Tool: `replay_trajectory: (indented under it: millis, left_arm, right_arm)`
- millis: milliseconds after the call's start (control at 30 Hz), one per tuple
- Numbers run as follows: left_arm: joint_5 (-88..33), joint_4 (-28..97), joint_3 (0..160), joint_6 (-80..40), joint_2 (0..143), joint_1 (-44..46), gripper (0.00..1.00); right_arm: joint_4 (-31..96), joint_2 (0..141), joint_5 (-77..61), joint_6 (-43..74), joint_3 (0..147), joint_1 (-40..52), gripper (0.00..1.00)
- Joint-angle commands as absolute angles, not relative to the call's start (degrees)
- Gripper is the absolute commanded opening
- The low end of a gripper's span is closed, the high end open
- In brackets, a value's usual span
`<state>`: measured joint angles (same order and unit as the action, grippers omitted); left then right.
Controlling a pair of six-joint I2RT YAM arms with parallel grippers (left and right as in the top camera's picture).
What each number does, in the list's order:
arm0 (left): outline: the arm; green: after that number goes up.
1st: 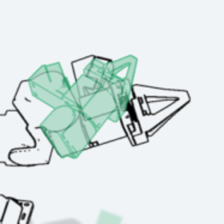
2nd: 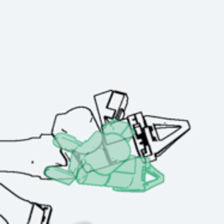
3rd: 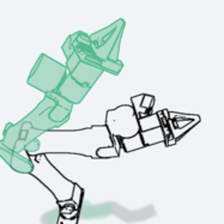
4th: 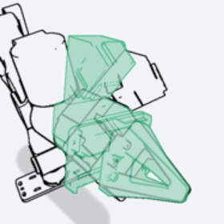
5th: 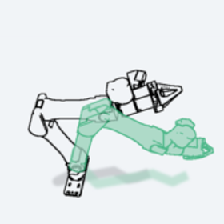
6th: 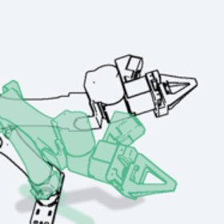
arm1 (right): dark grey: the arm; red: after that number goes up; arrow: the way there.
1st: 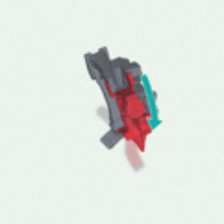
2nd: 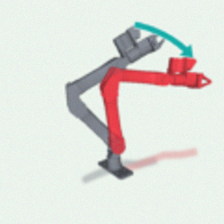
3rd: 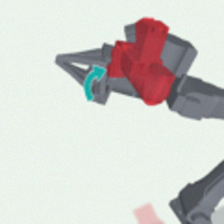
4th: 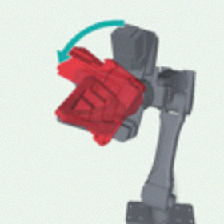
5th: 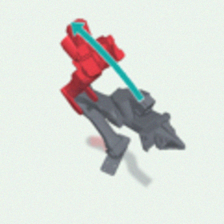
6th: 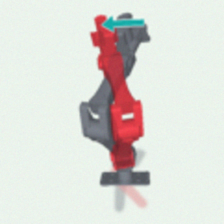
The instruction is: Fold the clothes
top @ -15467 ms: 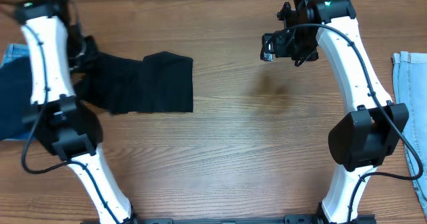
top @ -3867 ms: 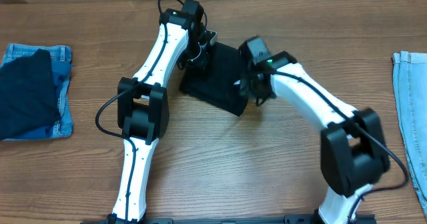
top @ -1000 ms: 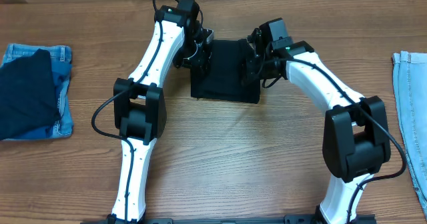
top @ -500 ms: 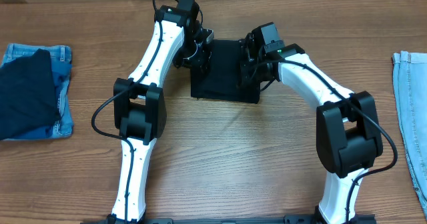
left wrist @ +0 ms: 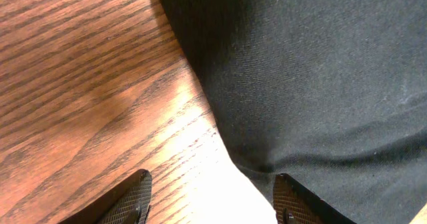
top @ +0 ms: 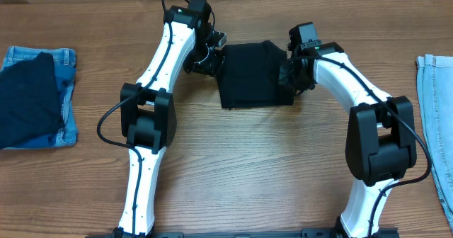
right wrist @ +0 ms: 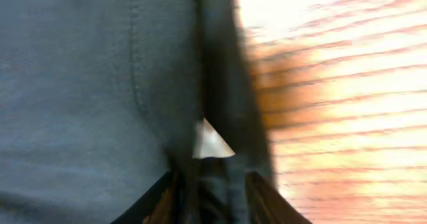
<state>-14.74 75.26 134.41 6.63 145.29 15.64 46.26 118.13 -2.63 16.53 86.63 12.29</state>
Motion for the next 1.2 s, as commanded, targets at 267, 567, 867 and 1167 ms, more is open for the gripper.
replay_trajectory:
  millis: [267, 567, 867, 1167]
  left_arm:
    - [-14.4, 75.1, 135.9, 7.7, 142.6, 14.7, 0.59]
    - [-22.9, 74.8, 136.8, -2.9, 140.1, 4.7, 0.58]
    - [-23.6, 75.7, 136.8, -2.8, 140.1, 4.1, 0.57]
    - [-23.6, 74.9, 136.8, -2.1, 140.1, 4.1, 0.58]
  right_arm:
    - [53.2, 107.0, 2.3, 12.3, 97.4, 10.9, 0.50]
    - [45.7, 119.3, -10.2, 6.6, 100.4, 11.2, 0.60]
    - [52.9, 132.8, -13.2, 6.6, 100.4, 11.9, 0.60]
    - [62.1, 132.8, -38.0, 6.6, 100.6, 28.9, 0.64]
